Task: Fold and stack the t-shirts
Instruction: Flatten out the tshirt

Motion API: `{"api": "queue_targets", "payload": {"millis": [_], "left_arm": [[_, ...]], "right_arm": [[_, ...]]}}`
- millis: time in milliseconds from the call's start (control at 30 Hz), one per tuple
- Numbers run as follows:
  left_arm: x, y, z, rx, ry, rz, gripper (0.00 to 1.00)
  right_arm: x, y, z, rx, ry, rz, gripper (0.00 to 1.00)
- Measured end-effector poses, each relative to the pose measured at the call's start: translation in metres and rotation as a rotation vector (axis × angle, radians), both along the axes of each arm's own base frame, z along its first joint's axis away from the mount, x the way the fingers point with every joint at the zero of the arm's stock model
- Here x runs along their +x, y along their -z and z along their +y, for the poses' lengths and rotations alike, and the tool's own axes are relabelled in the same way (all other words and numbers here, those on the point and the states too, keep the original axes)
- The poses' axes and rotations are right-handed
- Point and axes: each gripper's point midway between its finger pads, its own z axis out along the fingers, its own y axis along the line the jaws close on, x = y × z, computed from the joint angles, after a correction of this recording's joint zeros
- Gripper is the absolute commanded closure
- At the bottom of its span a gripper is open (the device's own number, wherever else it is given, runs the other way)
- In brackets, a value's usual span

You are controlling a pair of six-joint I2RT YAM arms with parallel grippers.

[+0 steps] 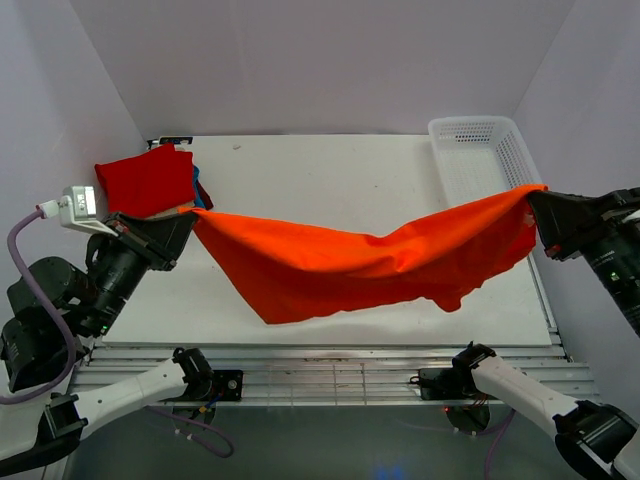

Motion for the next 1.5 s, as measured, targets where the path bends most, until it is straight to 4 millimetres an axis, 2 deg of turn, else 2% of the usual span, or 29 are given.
{"api": "queue_targets", "payload": {"millis": [67, 133, 233, 267, 300, 400, 467, 567, 667, 733, 800, 867, 967, 1033, 1100, 1200, 1333, 1367, 1433, 1467, 1500], "left_arm": [[0.001, 0.005, -0.004, 0.015, 0.011, 0.017, 1.0], [0.005, 0.012, -0.007, 0.034, -0.001, 0.039, 1.0], [0.023, 0.035, -0.014, 0.092, -0.07, 0.092, 1.0], [0.032, 0.049, -0.016, 0.128, -0.109, 0.118, 1.0], [0.04, 0.061, -0.018, 0.164, -0.142, 0.139, 1.0], [0.07, 0.112, -0.028, 0.306, -0.272, 0.198, 1.0], [0.089, 0.154, -0.033, 0.41, -0.358, 0.222, 1.0], [0.116, 0.235, -0.028, 0.588, -0.47, 0.274, 1.0], [0.136, 0.316, 0.011, 0.705, -0.592, 0.384, 1.0], [0.145, 0.352, 0.038, 0.736, -0.672, 0.449, 1.0], [0.154, 0.373, 0.049, 0.758, -0.708, 0.481, 1.0], [0.167, 0.383, 0.046, 0.757, -0.704, 0.484, 1.0], [0.187, 0.394, 0.039, 0.755, -0.686, 0.491, 1.0], [0.199, 0.397, 0.032, 0.743, -0.666, 0.487, 1.0], [0.206, 0.395, 0.026, 0.727, -0.647, 0.474, 1.0], [0.21, 0.389, 0.022, 0.706, -0.63, 0.452, 1.0], [0.212, 0.381, 0.017, 0.685, -0.606, 0.43, 1.0], [0.213, 0.38, 0.015, 0.679, -0.601, 0.425, 1.0], [0.213, 0.376, 0.013, 0.669, -0.591, 0.415, 1.0], [0.214, 0.374, 0.012, 0.664, -0.587, 0.411, 1.0], [0.214, 0.374, 0.012, 0.661, -0.584, 0.409, 1.0]], "right_arm": [[0.001, 0.0, 0.0, -0.007, -0.001, -0.007, 0.92], [0.011, 0.011, 0.006, -0.027, 0.002, 0.014, 0.92], [0.046, 0.054, 0.022, -0.093, 0.018, 0.113, 0.92], [0.05, 0.061, 0.024, -0.101, 0.02, 0.126, 0.92], [0.076, 0.102, 0.036, -0.164, 0.035, 0.223, 0.92], [0.118, 0.169, 0.053, -0.272, 0.069, 0.375, 0.92], [0.146, 0.208, 0.064, -0.337, 0.09, 0.459, 0.92], [0.185, 0.271, 0.078, -0.418, 0.108, 0.582, 0.92], [0.217, 0.323, 0.081, -0.461, 0.13, 0.68, 0.92], [0.238, 0.348, 0.08, -0.471, 0.15, 0.716, 0.92], [0.262, 0.378, 0.081, -0.482, 0.159, 0.748, 0.89], [0.281, 0.406, 0.081, -0.499, 0.163, 0.781, 0.76], [0.306, 0.442, 0.079, -0.535, 0.184, 0.814, 0.7], [0.309, 0.453, 0.076, -0.548, 0.195, 0.824, 0.64], [0.302, 0.451, 0.076, -0.538, 0.193, 0.801, 0.6], [0.28, 0.43, 0.074, -0.511, 0.173, 0.756, 0.57], [0.253, 0.388, 0.08, -0.437, 0.143, 0.66, 0.54], [0.248, 0.382, 0.082, -0.423, 0.134, 0.644, 0.55], [0.236, 0.385, 0.085, -0.405, 0.112, 0.65, 0.58], [0.231, 0.391, 0.087, -0.402, 0.099, 0.664, 0.67], [0.225, 0.402, 0.086, -0.408, 0.087, 0.69, 0.71]]}}
